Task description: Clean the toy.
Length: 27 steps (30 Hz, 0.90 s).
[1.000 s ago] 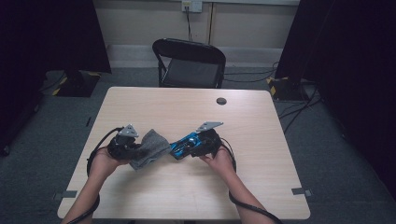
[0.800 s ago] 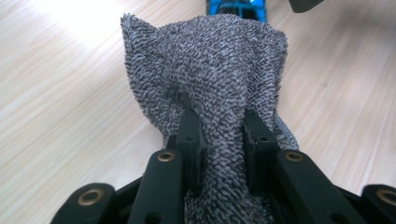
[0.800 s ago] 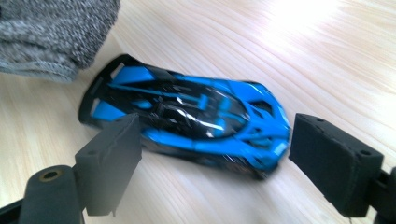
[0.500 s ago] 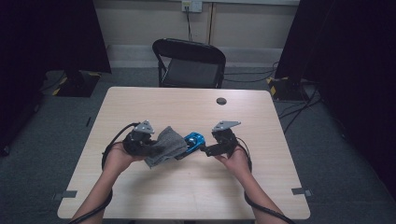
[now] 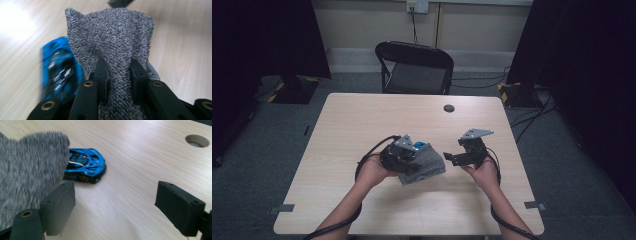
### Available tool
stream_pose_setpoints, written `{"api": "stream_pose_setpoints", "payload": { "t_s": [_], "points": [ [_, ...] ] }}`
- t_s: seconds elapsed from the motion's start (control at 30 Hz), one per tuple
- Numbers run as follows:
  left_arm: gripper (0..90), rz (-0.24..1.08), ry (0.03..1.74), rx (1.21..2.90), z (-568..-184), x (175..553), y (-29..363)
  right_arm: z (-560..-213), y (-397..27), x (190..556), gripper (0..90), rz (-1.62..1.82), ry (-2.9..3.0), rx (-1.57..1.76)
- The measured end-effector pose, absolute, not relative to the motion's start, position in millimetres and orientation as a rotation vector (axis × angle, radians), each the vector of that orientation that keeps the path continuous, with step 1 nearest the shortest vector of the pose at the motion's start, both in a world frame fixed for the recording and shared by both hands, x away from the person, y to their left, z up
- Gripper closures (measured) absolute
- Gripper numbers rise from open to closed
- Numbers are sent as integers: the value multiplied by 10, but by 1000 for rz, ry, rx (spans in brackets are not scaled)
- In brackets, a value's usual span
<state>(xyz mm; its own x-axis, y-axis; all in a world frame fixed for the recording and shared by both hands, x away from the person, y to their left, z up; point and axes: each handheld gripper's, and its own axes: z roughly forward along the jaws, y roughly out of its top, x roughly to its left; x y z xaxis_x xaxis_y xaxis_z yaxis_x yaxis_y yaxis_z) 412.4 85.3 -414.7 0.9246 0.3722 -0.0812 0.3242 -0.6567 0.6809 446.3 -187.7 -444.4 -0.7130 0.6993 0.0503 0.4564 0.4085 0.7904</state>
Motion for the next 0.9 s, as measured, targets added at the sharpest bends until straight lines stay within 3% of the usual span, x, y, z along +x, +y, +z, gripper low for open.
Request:
{"api": "stream_pose_setpoints", "payload": {
  "t_s": [0.37,0.73,0.9],
  "points": [
    [709,-11,443,2397,-4501,4170,247,-4524,-2293,4361,157,1193,2331,1077],
    [702,-13,411,2429,-4676,4258,-71,-4599,-2483,4280,161,1218,2315,1102],
    [576,18,400,2410,-4685,4291,-90,-4613,-2476,4251,162,1232,2338,1079]
  ]
}}
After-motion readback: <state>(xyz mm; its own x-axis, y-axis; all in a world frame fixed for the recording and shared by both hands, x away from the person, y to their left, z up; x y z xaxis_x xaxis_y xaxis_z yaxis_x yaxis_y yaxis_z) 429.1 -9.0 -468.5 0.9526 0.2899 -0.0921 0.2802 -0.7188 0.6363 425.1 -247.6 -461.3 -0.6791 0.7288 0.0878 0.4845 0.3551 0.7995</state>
